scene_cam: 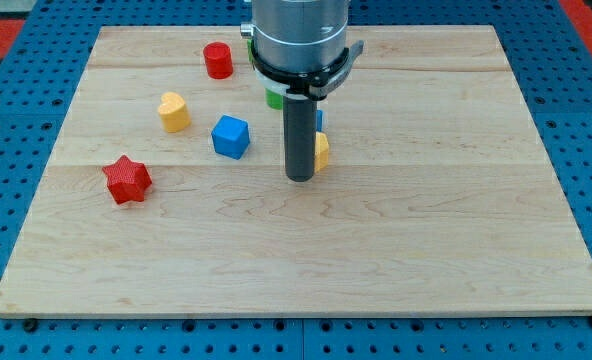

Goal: Push the yellow heart into the blue cube

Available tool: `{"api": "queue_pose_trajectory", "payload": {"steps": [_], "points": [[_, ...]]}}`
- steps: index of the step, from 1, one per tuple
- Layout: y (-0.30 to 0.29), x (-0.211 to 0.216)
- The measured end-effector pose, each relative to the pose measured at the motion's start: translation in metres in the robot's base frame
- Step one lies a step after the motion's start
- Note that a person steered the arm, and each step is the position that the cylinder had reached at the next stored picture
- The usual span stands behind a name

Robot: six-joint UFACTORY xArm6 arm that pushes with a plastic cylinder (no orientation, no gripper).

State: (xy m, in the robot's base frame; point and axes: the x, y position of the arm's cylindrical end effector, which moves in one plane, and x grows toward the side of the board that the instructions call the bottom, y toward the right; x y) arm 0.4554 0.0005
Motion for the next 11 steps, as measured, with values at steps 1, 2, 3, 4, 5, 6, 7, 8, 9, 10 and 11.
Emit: {"api": "queue_pose_trajectory", "payload": {"steps": [1,2,3,4,5,6,7,8,9,10,11], "points": [[-0.023,-0.001],[-0.059,-0.007],[-0.114,-0.005],[-0.147,-0.019],[-0.124,-0.045],[-0.082,-0.043],[-0.052,-0.041],[-0.118,-0.041],[-0.182,-0.044],[-0.222,-0.045],[-0.214,-0.063]]}}
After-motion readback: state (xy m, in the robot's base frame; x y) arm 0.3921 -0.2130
